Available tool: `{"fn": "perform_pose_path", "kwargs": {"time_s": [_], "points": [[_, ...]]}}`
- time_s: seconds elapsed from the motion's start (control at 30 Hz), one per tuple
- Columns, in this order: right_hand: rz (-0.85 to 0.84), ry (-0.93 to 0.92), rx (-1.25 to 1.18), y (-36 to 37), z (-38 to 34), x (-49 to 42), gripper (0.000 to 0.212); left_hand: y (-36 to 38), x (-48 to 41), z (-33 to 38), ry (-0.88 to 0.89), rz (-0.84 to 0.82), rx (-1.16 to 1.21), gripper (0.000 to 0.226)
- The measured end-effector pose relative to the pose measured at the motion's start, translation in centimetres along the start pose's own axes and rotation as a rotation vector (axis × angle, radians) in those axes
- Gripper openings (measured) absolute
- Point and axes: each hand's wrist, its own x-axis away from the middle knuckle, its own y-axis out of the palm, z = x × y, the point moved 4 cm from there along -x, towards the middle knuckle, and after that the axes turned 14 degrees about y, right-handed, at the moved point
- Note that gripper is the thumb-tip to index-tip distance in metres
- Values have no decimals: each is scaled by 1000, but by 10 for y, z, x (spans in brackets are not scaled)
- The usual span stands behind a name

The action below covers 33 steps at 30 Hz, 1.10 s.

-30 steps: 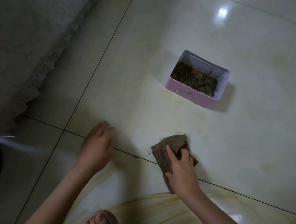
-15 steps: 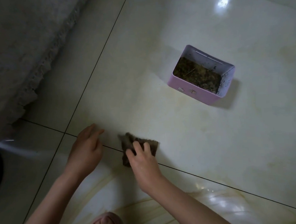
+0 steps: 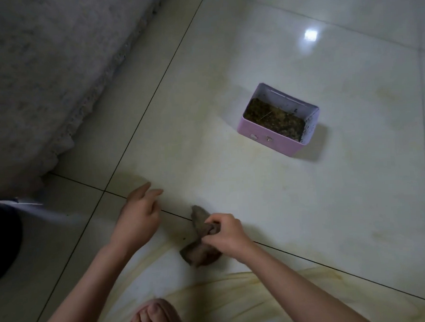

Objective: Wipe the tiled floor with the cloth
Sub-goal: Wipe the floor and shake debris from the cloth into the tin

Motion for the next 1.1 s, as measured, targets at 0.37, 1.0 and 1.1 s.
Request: {"fn": "perform_pose_path", "kwargs": {"time_s": [0.37,1.0,1.1], "points": [[-237,-140,-963,-147,-43,29,26,8,-73,75,218,-108,-12,36],[-99,-222,-799,-311,-93,-22,75,48,-231,236,377,-398,1069,35],[65,-174,-753,-320,-89,-30,75,46,-247,235,392,-234,1124,38]]}}
